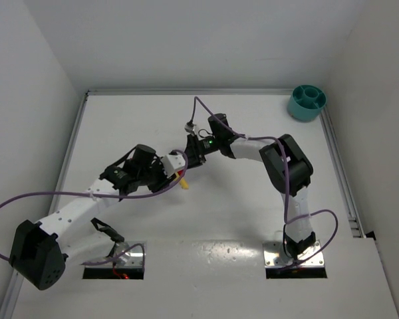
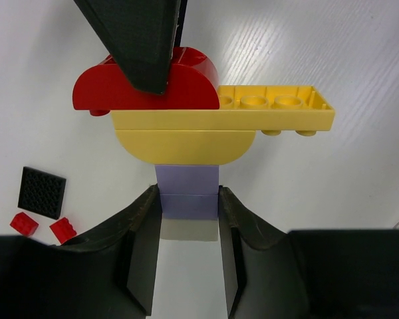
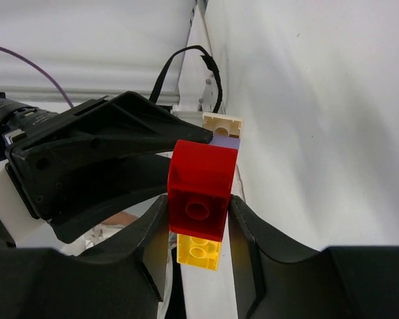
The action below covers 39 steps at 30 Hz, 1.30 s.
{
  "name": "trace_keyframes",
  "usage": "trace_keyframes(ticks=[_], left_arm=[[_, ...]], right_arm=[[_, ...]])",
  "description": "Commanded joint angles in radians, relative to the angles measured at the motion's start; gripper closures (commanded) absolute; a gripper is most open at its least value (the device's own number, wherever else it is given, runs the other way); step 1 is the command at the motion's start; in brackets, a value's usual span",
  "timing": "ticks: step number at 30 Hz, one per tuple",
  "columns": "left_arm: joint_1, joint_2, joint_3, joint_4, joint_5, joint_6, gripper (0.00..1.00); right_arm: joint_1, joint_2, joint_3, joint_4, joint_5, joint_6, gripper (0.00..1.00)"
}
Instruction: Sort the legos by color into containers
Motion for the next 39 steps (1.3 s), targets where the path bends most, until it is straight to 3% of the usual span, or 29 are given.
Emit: trace_keyframes(ticks=[1,3,6,15,28,33,37,39], left_arm=[[-0.009,-0.023,-0.018,0.045,-0.009,-0.009,1.00],[-0.009,-0.032,-0.018,0.045,-0.019,-0.009,1.00],[-0.009,-0.042,-0.036,0.045,-0.019,-0.009,1.00],[0.011,-0.062,-0.055,0.034,-0.030,0.010,1.00],[0.052,-0.050,-0.064,0.088,-0.096,-0.033,1.00],[0.074,-0.018,-0.073,0.128,-0.125,-0.065,1.00],[0.092,-0.004,-0.073,0.137,-0.116,-0.088,1.00],[0.106,0.010,-0.053,0.137,-0.105,-0.097,1.00]], right_arm=[[0.018,0.002,0.008,0.126,-0.087,0.052,0.75],[0.009,0.012,0.008,0.126,-0.087,0.052,0.88],[-0.009,0.012,0.008,0.114,-0.069,0.039,0.96],[-0.132,0.069,0.008,0.081,-0.049,0.004,0.99],[-0.172,0.100,0.042,-0.078,0.005,-0.119,0.99],[-0.172,0.078,0.034,-0.255,0.115,-0.259,1.00],[-0.159,0.066,0.043,-0.275,0.151,-0.303,1.00],[-0.150,0.066,0.057,-0.325,0.178,-0.312,0.80]])
